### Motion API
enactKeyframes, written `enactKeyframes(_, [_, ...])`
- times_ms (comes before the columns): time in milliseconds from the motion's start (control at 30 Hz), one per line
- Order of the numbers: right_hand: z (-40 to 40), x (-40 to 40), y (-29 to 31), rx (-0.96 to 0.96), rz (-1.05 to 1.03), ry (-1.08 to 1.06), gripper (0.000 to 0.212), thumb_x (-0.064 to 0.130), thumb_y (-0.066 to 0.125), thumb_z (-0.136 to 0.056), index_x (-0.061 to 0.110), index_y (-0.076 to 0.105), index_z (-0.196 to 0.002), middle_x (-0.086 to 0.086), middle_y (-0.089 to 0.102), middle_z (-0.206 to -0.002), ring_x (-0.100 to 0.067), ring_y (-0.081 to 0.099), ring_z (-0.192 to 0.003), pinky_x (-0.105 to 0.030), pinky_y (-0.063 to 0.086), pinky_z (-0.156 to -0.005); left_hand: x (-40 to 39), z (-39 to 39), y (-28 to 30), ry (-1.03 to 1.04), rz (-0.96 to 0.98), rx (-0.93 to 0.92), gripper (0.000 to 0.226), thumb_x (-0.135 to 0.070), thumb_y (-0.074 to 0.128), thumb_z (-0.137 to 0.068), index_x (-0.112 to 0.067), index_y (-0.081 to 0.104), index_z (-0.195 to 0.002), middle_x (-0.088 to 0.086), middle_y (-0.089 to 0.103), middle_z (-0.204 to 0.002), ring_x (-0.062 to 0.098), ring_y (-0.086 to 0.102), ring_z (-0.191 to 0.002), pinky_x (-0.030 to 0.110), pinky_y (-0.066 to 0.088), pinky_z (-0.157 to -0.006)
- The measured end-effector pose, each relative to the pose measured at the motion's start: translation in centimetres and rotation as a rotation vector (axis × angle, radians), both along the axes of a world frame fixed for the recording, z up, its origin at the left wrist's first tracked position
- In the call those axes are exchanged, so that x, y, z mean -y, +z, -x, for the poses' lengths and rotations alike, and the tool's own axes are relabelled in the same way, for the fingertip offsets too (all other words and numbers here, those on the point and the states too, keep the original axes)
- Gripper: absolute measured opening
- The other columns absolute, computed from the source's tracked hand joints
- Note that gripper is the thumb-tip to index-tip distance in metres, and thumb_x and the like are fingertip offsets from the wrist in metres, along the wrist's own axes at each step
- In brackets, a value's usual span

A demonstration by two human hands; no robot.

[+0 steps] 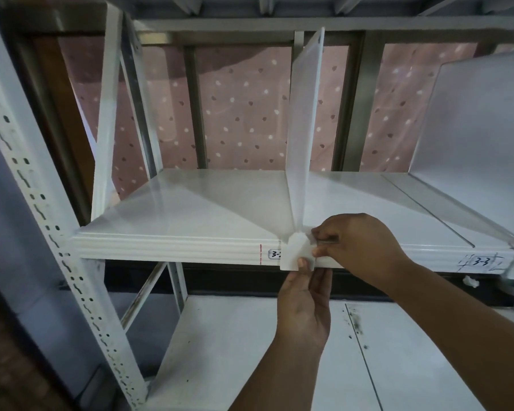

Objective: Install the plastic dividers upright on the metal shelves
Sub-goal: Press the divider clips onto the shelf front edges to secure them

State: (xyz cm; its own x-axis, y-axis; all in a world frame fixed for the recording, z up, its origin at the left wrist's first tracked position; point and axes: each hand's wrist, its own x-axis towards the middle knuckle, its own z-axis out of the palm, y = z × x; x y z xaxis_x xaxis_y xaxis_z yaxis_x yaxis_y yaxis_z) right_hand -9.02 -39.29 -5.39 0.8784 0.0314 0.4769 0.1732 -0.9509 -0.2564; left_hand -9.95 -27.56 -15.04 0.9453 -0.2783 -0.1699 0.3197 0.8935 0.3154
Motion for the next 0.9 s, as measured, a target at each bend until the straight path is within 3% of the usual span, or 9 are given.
enactKeyframes(300, [0.5, -1.1, 0.2, 0.026, 0.119, -0.086, 0.027, 0.054, 0.073, -0.075, 0.028, 0.072, -0.083, 0.013, 0.070, -0.086, -0.010, 0.063, -0.078, -0.032, 0.053, -0.070, -0.7, -0.3, 0.1, 0.022, -0.010, 0.005, 0.033, -0.011, 0.065, -0.098, -0.004, 0.068, -0.130, 0.017, 0.076, -0.121, 0.027, 0.076, -0.109, 0.037, 0.063, -0.088])
enactKeyframes(600, [0.8, -2.2, 0.1, 0.071, 0.214, -0.137, 0.045, 0.058, 0.069, -0.076, 0.021, 0.049, -0.060, 0.004, 0.057, -0.070, -0.018, 0.055, -0.063, -0.026, 0.042, -0.056, -1.7, -0.4, 0.2, 0.020, -0.039, 0.016, 0.031, -0.010, 0.066, -0.098, -0.004, 0.069, -0.128, 0.018, 0.077, -0.120, 0.028, 0.076, -0.108, 0.039, 0.063, -0.090])
enactKeyframes(900, [0.4, -3.3, 0.2, 0.109, 0.323, -0.170, 0.052, 0.067, 0.064, -0.075, 0.017, 0.055, -0.062, 0.002, 0.053, -0.064, -0.020, 0.053, -0.056, -0.025, 0.038, -0.051, -2.9, -0.7, 0.1, 0.035, -0.078, 0.058, 0.034, -0.013, 0.066, -0.097, -0.004, 0.067, -0.130, 0.019, 0.075, -0.124, 0.030, 0.074, -0.112, 0.042, 0.060, -0.095])
